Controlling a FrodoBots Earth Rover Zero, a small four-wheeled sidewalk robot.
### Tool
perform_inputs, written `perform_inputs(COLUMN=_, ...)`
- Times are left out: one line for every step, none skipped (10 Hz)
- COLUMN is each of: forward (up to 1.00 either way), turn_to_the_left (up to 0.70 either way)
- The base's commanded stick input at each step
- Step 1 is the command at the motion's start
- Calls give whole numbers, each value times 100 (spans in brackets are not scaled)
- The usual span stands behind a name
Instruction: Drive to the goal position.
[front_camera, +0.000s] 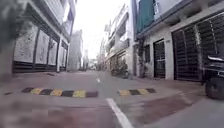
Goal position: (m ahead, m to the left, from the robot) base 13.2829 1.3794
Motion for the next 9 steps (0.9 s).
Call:
perform_inputs(forward=100, turn_to_the_left=0)
perform_inputs(forward=100, turn_to_the_left=0)
perform_inputs(forward=100, turn_to_the_left=0)
perform_inputs(forward=100, turn_to_the_left=27)
perform_inputs(forward=100, turn_to_the_left=27)
perform_inputs(forward=100, turn_to_the_left=27)
perform_inputs(forward=100, turn_to_the_left=27)
perform_inputs(forward=100, turn_to_the_left=27)
perform_inputs(forward=100, turn_to_the_left=27)
